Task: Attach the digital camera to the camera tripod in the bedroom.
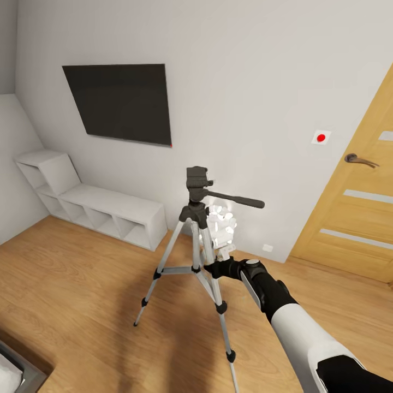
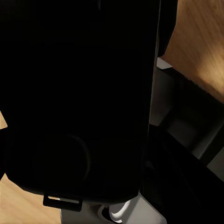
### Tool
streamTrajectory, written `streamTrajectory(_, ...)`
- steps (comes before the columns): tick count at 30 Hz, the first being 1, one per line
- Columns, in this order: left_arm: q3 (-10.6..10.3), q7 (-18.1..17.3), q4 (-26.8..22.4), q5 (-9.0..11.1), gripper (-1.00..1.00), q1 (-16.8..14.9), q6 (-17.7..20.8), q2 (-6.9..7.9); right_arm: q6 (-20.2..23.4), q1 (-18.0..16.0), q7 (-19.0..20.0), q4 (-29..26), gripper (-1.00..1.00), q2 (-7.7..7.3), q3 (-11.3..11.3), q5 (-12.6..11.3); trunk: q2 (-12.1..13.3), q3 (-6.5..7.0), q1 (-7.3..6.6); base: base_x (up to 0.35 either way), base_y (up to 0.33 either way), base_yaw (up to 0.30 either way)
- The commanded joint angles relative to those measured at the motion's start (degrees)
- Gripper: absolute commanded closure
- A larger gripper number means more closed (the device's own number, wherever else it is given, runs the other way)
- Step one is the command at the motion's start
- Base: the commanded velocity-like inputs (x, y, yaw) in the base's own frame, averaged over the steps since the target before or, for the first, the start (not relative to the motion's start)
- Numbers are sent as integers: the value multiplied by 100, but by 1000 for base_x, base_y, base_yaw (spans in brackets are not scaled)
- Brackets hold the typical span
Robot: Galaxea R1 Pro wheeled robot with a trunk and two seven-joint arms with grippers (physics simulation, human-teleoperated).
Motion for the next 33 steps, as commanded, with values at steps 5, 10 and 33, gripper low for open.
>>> streamTrajectory(5, -48, -32, 7, 54, 100, -5, -12, 1, 37, -4, -13, -2, 100, 5, -6, -44, -11, -10, 3, 0, 0, 0)
streamTrajectory(10, -48, -32, 8, 54, 100, -5, -12, 1, 31, -4, -19, 11, 100, 6, -6, -60, -11, -10, 3, 0, 0, 0)
streamTrajectory(33, -40, 83, -2900, -6, 100, -13, 1738, 1036, 37, 31, -135, 29, 100, -12, -15, -52, -11, -10, 3, 0, 0, 0)
